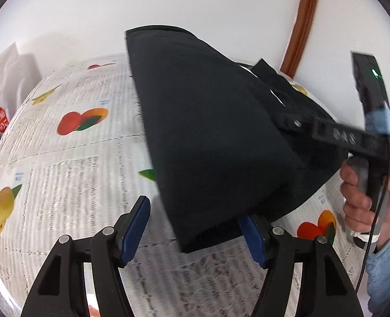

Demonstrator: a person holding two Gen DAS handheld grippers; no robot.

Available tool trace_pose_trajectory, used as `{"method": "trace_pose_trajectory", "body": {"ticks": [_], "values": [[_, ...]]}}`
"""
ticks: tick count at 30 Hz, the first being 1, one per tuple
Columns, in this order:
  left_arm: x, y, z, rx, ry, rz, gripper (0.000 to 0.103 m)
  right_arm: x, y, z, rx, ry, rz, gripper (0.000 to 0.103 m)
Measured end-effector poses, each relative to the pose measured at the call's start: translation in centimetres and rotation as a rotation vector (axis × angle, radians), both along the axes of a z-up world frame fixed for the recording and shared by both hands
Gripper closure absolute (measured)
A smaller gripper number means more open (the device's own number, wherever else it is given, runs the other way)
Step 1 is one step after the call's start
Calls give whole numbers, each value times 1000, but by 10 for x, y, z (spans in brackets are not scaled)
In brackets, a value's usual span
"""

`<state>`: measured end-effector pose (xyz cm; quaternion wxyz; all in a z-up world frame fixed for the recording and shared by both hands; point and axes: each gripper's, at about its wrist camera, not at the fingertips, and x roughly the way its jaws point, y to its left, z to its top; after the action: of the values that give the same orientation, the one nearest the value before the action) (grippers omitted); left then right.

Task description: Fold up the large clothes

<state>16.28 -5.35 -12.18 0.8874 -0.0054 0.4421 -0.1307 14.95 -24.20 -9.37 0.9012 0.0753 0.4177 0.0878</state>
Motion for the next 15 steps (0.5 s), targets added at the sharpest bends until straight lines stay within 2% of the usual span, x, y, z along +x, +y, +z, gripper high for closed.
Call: {"method": "trace_pose_trajectory", "body": {"ticks": [2, 3, 4, 5, 6, 9, 11, 15], "values": [[2, -6, -5, 24, 16, -2, 37, 6, -3, -4, 54, 4, -20, 33], [1, -10, -7, 46, 12, -2, 36, 7, -2, -4, 69, 1, -17, 46], [1, -15, -7, 73, 6, -5, 35, 9, 0, -4, 71, 4, -12, 52], [0, -17, -8, 86, 6, -5, 35, 11, 4, -4, 63, 8, 3, 64], [1, -19, -8, 95, 7, 0, 35, 11, 8, -1, 53, 2, 31, 84], [5, -19, -8, 77, 21, 21, 35, 6, 11, 17, 34, -52, 63, 92], [6, -20, -9, 72, 18, 25, 35, -11, -4, 43, 91, -162, 59, 93], [3, -19, -9, 83, 9, 29, 35, -44, -42, 72, 169, -315, -7, 93]]}}
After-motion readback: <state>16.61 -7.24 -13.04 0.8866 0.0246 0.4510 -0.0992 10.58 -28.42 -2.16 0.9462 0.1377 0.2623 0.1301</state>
